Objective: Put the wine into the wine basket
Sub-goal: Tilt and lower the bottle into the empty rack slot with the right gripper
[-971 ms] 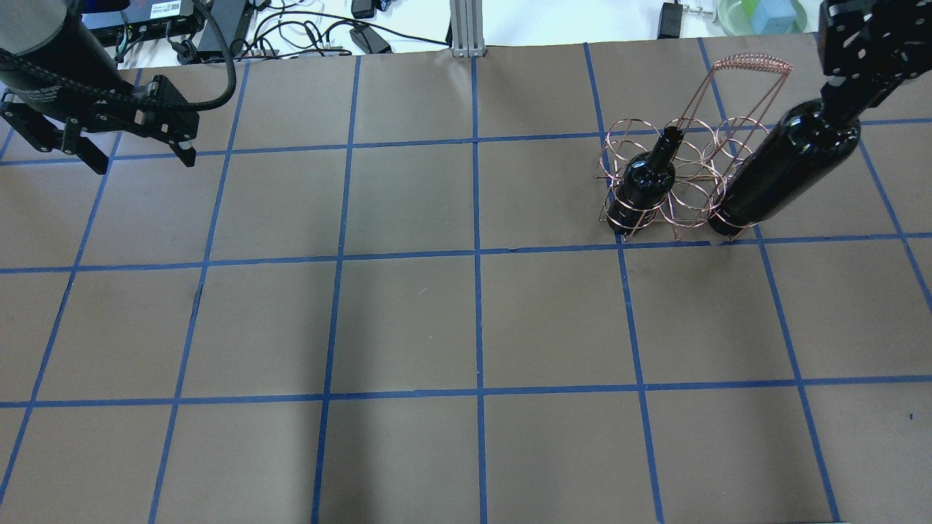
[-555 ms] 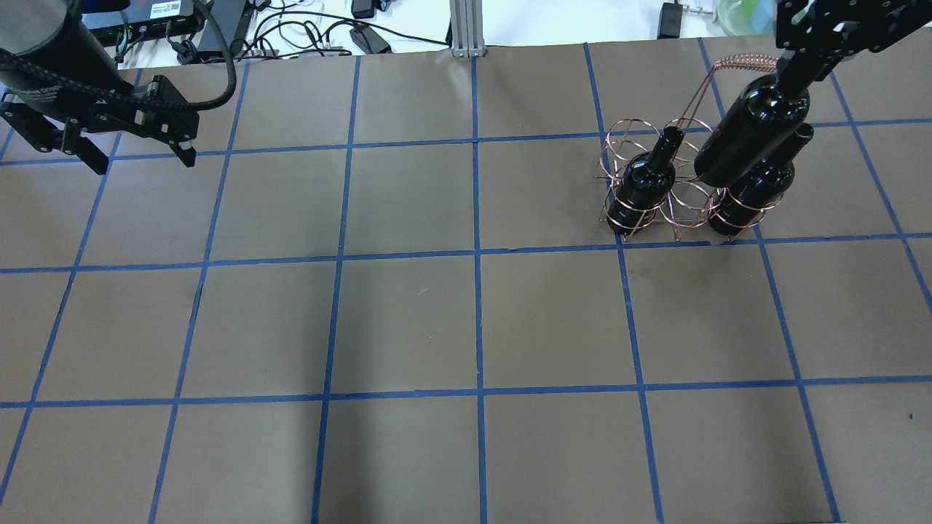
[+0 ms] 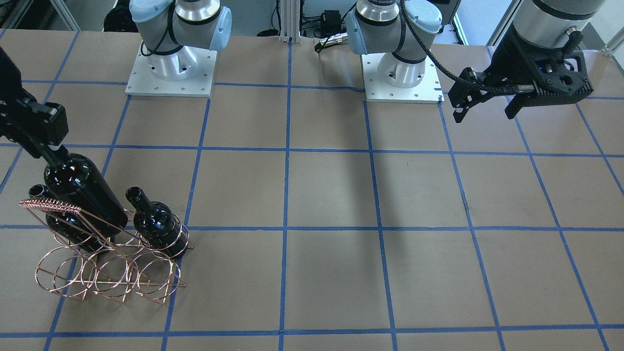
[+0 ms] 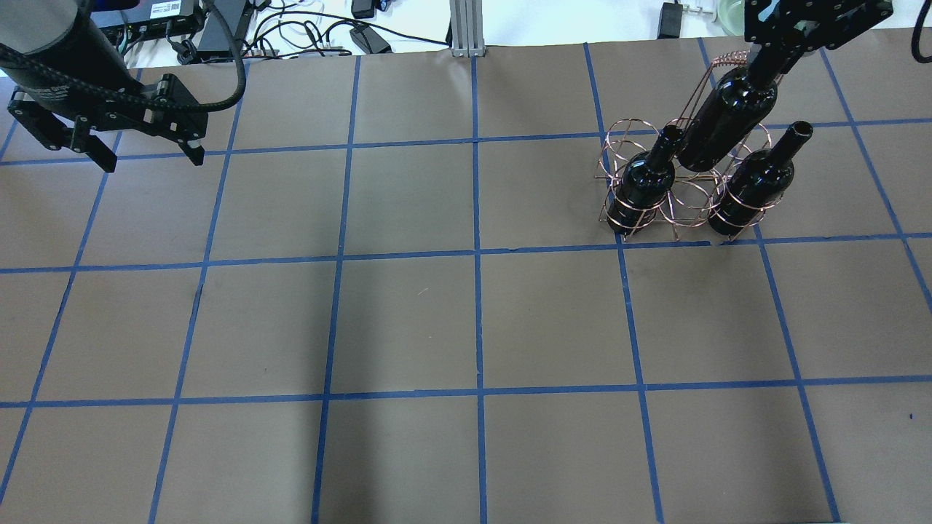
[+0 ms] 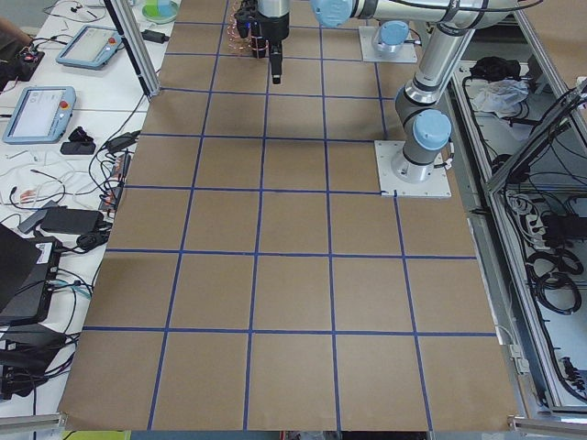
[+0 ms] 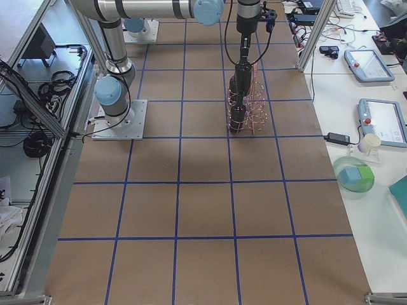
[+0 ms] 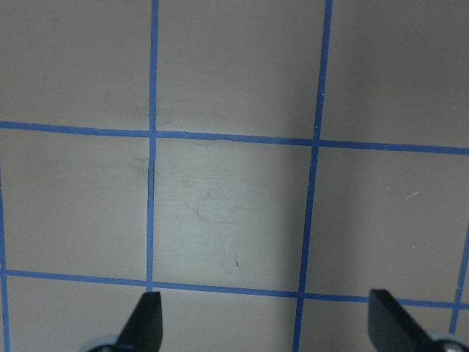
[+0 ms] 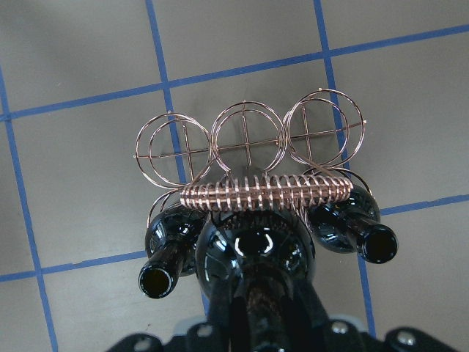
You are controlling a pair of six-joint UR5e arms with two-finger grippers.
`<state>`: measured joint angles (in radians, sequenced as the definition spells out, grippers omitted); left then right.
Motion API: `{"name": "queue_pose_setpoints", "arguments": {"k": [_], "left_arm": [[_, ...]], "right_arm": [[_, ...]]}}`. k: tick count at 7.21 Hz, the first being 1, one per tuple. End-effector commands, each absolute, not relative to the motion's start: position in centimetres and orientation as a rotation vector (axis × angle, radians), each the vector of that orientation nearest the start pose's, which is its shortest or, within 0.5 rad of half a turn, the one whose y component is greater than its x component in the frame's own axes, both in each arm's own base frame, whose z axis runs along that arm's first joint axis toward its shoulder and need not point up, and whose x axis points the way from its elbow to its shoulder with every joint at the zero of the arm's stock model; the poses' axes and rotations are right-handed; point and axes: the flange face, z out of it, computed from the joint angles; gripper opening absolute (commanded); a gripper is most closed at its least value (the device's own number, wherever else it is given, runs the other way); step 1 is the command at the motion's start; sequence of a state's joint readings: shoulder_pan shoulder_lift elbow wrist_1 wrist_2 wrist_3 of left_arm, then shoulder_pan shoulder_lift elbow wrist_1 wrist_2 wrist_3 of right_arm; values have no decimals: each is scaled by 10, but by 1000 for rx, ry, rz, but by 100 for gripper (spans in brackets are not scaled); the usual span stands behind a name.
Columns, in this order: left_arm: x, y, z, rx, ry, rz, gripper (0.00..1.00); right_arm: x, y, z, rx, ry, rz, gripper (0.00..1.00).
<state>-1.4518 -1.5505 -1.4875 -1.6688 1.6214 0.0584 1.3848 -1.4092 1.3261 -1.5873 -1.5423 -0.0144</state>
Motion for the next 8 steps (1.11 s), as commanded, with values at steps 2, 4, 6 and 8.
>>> {"name": "queue_pose_setpoints", "arguments": {"k": [2,4,6,8], "left_arm": [[-99,-489,529,-41,3089,-10,100],[-99,-489,528,-31,3086,-5,100],[-99,-489,527,-24,3085,-3,100],[-98,-489,527,-24,3083,-2,100]], "right_arm": [[48,-585,507,221,3173,-84,1],[48,-586,500,211,3171,-79,1],[48,-592,495,203,3166,-89,1],[46,-597,492,206,3169,-108,1]]}}
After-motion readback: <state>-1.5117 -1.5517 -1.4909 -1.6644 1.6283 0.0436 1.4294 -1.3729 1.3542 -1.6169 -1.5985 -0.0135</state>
